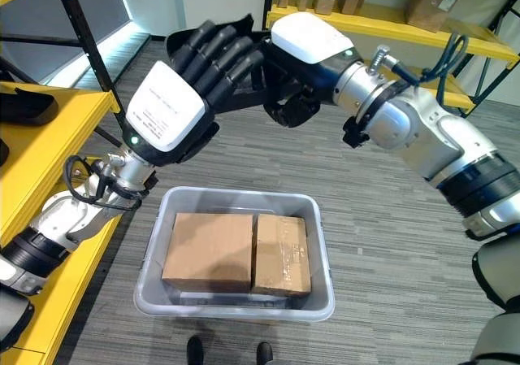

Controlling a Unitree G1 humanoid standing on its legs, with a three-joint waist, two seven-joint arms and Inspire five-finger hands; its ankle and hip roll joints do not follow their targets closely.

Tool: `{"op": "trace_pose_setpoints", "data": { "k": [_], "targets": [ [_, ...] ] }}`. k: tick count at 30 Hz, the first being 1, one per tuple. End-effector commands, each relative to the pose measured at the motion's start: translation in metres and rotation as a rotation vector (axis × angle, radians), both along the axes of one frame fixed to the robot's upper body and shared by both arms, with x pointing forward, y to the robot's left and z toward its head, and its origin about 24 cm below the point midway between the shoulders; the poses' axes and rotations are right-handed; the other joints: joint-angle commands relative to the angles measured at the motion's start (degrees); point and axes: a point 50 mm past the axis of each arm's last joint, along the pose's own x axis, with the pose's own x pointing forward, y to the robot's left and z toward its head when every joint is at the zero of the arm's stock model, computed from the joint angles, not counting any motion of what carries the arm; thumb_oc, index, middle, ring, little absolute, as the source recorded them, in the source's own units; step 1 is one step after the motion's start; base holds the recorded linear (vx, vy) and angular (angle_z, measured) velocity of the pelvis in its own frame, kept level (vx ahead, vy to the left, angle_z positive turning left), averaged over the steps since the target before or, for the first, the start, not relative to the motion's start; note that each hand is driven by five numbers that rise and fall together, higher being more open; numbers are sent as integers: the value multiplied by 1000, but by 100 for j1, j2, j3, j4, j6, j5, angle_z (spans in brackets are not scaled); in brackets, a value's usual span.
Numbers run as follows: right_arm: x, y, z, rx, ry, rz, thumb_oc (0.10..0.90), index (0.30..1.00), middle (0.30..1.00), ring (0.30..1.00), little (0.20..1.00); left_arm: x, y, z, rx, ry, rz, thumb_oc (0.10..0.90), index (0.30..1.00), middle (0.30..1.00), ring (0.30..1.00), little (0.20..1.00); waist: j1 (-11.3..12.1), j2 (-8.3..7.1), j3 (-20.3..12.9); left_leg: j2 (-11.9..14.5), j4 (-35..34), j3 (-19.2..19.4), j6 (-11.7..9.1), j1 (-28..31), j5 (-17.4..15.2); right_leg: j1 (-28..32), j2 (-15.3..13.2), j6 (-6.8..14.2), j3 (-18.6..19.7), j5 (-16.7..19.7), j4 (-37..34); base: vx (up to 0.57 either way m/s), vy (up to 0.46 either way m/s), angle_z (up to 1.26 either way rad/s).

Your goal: Move parts from the plastic box to the shelf.

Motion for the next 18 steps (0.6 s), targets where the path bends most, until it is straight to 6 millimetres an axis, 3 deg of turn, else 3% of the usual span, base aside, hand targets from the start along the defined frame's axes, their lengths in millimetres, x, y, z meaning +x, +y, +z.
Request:
{"op": "trace_pose_setpoints", "data": {
  "k": [1, 11, 18],
  "targets": [
    [-4, -3, 47, 219, -137, 26, 400, 300, 300, 300, 300, 6, 2, 13, -37, -74, 36, 900, 1000, 1000, 1000, 1000, 104, -310, -1104, 560, -46, -114, -405, 503, -610, -179, -464, 497, 461, 4, 187, -33, -5, -1],
    [-6, -1, 49, 219, -132, 40, 400, 300, 300, 300, 300, 17, 15, 1, -57, -30, 128, 900, 1000, 1000, 1000, 1000, 43, -311, -1135, 572, -46, -71, -415, 563, -673, -155, -449, 501, 491, -29, 169, 12, 2, -2],
    [-9, 3, 51, 215, -134, 64, 400, 300, 300, 300, 300, 21, 18, 7, -94, -47, 152, 900, 1000, 1000, 1000, 1000, -4, -302, -1144, 589, -46, -36, -424, 581, -675, -158, -437, 495, 533, -32, 161, 1, 1, -4]
  ]
}}
